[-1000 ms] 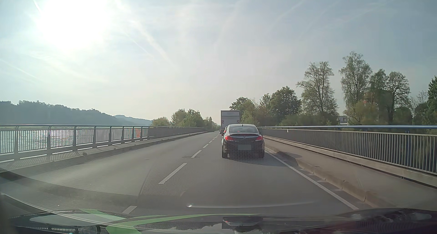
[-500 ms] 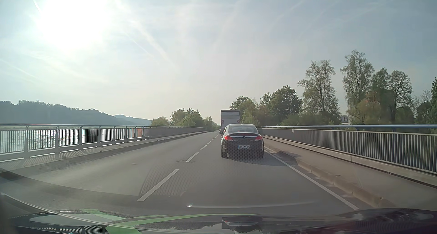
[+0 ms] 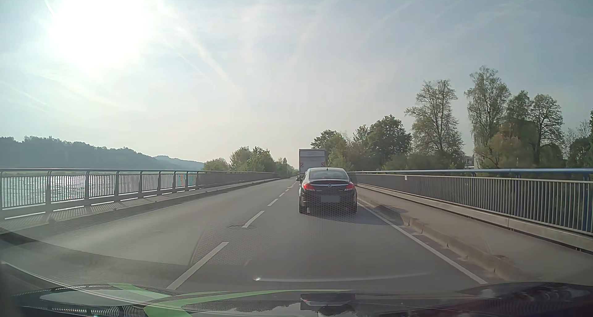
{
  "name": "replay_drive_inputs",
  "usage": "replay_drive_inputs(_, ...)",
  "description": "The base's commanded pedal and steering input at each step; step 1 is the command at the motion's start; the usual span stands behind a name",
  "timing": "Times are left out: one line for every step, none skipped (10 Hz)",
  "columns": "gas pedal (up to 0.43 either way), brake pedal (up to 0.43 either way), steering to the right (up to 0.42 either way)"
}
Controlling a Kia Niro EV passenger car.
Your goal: Follow the waypoints while adhering to traffic rules and regulations
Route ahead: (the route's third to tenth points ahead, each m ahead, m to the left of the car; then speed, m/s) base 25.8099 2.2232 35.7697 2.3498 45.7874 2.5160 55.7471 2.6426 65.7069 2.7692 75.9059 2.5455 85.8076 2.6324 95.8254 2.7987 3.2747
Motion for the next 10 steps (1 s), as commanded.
replay_drive_inputs(0.020,0.000,0.005)
replay_drive_inputs(0.020,0.000,0.005)
replay_drive_inputs(0.020,0.000,0.005)
replay_drive_inputs(0.020,0.000,0.005)
replay_drive_inputs(0.020,0.000,0.005)
replay_drive_inputs(0.020,0.000,0.006)
replay_drive_inputs(0.020,0.000,0.005)
replay_drive_inputs(0.020,0.000,0.005)
replay_drive_inputs(0.020,0.000,0.006)
replay_drive_inputs(0.020,0.000,0.005)
